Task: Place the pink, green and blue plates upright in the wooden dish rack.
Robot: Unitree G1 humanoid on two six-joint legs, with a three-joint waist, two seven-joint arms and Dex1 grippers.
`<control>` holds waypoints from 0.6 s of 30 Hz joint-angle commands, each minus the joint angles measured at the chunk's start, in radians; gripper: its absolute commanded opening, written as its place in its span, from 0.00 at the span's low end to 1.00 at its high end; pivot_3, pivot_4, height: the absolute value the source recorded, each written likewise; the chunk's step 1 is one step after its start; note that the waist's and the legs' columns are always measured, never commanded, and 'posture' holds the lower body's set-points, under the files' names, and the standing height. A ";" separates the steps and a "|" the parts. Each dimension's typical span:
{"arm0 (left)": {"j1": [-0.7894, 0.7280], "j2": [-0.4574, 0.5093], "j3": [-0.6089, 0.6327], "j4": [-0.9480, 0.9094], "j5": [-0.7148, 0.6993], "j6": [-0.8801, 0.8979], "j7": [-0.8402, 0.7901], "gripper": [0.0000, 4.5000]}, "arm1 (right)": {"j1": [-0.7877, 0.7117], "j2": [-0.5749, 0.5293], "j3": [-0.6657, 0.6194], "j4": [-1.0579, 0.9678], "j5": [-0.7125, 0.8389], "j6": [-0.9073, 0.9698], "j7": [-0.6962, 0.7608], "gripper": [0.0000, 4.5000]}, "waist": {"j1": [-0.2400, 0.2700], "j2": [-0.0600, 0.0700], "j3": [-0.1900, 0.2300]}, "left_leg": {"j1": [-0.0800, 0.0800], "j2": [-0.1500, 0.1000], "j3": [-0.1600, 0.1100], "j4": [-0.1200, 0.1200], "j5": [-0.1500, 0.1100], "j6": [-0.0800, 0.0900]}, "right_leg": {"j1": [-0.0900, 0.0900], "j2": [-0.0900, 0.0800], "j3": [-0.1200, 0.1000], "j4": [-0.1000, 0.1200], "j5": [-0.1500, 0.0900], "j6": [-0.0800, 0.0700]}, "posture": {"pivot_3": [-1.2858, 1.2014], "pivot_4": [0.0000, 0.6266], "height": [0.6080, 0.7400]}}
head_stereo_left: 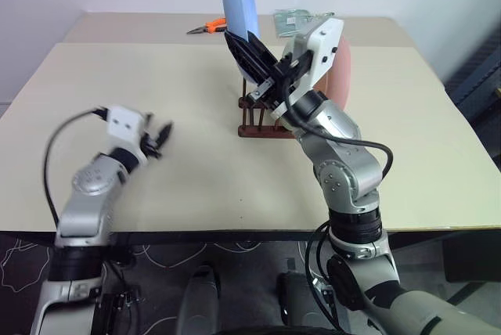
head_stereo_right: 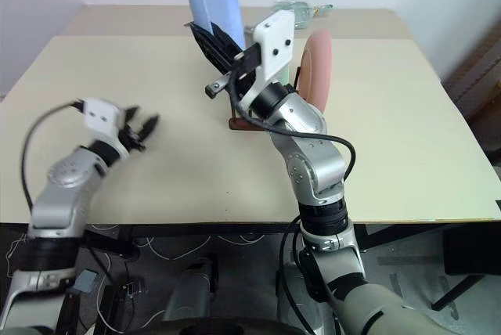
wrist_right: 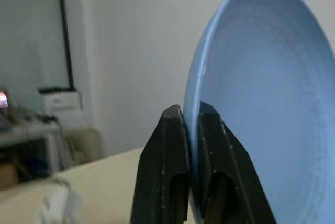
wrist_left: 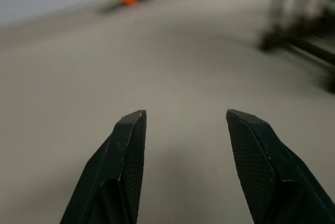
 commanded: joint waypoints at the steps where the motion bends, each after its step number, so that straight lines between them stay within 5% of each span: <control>1: 0.011 0.006 -0.009 -0.054 0.012 -0.046 -0.044 0.55 | -0.011 0.057 -0.042 -0.077 0.141 0.111 -0.087 0.00 | -0.001 0.000 0.000 | 0.000 0.000 0.000 0.000 0.000 0.000 | -0.001 0.000 0.000 0.000 0.000 0.000 | 0.52 0.24 1.00; 18: 0.035 -0.016 -0.042 -0.121 0.001 -0.004 -0.125 0.55 | -0.105 0.046 -0.139 0.112 0.182 0.151 -0.205 0.00 | 0.000 0.001 0.000 | -0.001 0.000 0.001 -0.001 0.000 0.001 | -0.002 0.000 0.001 -0.001 0.000 0.000 | 0.52 0.24 1.00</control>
